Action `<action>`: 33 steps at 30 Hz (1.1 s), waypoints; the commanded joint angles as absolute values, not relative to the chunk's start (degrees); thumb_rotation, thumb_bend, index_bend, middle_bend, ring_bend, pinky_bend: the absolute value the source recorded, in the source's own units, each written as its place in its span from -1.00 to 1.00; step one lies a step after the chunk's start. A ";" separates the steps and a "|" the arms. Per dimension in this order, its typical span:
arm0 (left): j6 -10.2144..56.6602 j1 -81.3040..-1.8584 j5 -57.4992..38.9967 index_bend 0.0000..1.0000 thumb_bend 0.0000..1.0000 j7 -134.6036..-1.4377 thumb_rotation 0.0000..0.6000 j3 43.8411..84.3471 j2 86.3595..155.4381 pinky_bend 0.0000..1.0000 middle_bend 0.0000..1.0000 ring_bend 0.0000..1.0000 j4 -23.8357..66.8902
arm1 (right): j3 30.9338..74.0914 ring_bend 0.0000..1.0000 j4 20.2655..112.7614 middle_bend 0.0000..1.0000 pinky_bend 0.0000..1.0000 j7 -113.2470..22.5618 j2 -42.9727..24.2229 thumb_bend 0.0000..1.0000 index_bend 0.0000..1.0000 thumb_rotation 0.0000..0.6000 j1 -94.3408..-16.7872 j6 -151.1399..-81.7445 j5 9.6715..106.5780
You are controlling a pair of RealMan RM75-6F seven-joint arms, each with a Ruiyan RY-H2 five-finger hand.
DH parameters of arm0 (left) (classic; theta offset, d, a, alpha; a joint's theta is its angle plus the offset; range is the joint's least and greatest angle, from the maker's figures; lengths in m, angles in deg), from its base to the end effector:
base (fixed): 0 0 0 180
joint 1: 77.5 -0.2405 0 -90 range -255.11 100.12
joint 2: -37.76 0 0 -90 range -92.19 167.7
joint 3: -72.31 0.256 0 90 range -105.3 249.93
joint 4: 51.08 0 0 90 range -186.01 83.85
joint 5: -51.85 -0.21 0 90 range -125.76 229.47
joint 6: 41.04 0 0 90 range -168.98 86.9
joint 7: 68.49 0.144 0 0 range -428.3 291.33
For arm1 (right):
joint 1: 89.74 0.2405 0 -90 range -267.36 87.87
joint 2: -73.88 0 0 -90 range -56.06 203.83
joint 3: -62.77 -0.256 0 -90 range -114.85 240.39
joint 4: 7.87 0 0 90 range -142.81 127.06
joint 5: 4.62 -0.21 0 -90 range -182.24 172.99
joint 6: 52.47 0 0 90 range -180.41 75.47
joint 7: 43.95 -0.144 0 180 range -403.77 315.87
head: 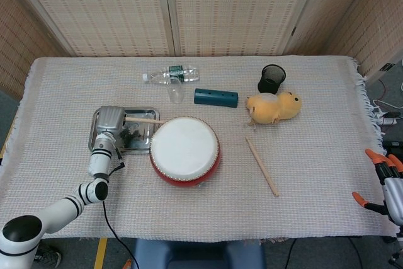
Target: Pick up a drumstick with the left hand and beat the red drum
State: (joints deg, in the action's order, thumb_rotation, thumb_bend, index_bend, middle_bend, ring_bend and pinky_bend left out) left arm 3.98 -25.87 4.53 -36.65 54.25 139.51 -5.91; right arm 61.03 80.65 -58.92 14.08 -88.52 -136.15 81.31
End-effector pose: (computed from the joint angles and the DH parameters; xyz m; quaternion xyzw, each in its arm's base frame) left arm -0.2034 0.4577 -0.0041 -0.6829 -0.3407 -0.2388 0.6004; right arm -0.3430 -0.1569 0.1862 0.5572 -0.4525 0.3934 0.5744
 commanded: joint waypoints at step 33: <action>6.47 -27.00 12.72 -1.00 -0.53 -32.51 1.00 55.33 131.29 -0.85 -1.00 -1.00 8.93 | 60.76 -1.00 80.06 -0.80 -0.97 -60.15 14.22 -0.61 -1.00 1.00 -88.49 -136.54 81.68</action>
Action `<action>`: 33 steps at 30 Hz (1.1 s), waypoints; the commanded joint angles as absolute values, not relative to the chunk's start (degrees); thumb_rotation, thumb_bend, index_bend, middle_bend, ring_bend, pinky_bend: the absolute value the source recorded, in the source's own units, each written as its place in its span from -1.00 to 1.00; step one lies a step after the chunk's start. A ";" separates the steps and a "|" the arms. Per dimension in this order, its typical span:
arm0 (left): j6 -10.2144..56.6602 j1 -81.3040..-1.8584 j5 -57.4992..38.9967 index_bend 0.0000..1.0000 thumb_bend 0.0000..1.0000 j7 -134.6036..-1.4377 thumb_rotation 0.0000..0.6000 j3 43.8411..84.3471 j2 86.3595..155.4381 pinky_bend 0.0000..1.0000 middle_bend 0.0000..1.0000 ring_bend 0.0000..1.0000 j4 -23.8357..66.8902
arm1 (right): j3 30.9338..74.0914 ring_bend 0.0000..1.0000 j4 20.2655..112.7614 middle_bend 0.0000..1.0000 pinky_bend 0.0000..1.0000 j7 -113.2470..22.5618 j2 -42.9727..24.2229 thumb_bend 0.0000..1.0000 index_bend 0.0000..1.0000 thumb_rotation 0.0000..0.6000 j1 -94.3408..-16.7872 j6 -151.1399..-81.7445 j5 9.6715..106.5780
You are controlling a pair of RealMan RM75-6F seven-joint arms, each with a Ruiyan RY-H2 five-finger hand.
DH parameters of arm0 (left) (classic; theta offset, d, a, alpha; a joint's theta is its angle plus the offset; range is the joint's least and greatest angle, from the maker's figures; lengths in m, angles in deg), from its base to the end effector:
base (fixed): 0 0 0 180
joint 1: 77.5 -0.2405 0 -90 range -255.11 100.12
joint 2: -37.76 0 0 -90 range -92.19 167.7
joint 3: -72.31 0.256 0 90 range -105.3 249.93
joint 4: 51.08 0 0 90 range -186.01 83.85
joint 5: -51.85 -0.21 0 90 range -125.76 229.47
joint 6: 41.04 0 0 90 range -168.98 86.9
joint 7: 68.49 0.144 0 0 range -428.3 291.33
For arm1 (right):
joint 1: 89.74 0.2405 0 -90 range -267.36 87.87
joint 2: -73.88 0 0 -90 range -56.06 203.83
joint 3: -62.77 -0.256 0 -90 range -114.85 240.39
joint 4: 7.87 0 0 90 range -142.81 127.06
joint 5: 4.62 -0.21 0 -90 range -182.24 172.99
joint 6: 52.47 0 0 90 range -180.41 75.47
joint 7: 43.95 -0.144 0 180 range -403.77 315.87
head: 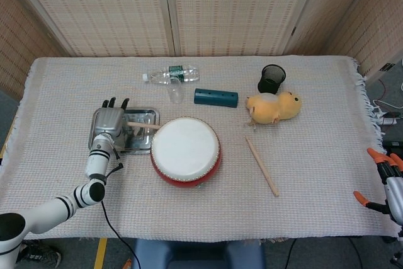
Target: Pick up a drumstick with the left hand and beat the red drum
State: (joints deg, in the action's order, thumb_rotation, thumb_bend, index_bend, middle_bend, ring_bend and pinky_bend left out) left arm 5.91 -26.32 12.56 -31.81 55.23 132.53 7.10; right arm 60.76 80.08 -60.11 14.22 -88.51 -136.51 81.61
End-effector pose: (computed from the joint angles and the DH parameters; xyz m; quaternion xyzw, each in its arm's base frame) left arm -0.1951 0.4467 0.0108 -0.6817 -0.3699 -0.2375 0.5849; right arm -0.3435 -0.1581 0.1893 0.5553 -0.4505 0.4003 0.5732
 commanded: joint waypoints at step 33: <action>37.20 -51.08 -11.59 -0.58 -0.38 -51.67 1.00 63.90 111.28 -0.82 -0.68 -0.88 37.55 | 60.01 -1.00 80.30 -0.80 -0.97 -61.90 15.61 -0.61 -0.99 1.00 -87.76 -137.05 82.60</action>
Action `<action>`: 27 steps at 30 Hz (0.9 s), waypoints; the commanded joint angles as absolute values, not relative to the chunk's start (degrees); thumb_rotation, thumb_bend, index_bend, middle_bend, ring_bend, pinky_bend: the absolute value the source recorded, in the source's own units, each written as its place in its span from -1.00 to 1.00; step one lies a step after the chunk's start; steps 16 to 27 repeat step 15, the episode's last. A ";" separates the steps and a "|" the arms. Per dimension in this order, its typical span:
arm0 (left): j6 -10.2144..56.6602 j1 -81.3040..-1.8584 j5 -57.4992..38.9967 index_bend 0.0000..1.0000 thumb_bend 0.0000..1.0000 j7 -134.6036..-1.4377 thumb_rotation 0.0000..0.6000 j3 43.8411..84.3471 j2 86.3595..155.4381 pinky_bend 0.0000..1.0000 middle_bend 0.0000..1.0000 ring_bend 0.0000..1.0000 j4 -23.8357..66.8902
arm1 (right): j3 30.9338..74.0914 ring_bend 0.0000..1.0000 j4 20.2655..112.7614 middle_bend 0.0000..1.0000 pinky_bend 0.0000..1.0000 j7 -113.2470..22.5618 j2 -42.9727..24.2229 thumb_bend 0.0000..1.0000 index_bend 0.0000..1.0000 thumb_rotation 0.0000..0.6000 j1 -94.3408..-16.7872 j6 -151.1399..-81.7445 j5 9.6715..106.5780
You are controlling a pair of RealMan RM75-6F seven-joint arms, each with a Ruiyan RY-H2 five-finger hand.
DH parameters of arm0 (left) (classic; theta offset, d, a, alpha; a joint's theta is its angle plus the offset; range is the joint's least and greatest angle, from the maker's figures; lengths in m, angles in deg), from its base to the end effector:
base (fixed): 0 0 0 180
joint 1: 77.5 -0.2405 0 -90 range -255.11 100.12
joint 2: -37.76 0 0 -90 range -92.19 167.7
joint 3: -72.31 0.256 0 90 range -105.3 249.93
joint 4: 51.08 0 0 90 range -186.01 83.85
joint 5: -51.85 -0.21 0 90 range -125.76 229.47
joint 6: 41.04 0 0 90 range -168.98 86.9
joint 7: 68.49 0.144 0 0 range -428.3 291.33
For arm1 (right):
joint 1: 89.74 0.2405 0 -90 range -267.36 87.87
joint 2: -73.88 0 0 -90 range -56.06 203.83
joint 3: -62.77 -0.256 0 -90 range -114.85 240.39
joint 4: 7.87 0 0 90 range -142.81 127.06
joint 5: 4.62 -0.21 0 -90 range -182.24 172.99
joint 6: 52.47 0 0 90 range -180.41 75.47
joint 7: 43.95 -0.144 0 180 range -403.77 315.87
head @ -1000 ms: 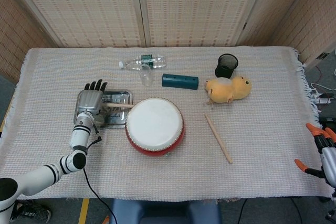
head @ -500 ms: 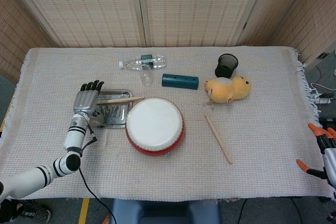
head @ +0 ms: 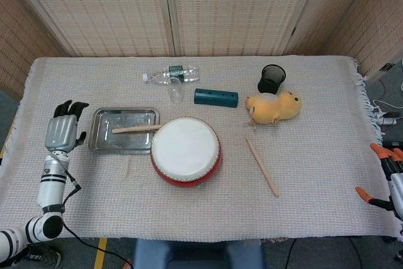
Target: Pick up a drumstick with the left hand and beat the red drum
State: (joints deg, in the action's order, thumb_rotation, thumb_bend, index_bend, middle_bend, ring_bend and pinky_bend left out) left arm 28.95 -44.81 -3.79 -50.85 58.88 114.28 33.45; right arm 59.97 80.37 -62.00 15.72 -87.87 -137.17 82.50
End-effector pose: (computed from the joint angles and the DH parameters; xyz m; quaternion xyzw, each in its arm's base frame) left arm -0.2446 0.3553 0.1116 -0.5823 -0.3810 -0.3720 0.6143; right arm -0.3380 -0.1650 0.1997 0.5570 -0.4401 0.4173 0.5674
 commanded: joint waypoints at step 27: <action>49.86 -63.72 -24.13 -0.56 -0.38 -52.83 1.00 72.32 108.20 -0.82 -0.67 -0.88 43.28 | 60.45 -1.00 79.50 -0.80 -0.97 -58.00 11.71 -0.61 -0.97 1.00 -88.16 -138.03 82.68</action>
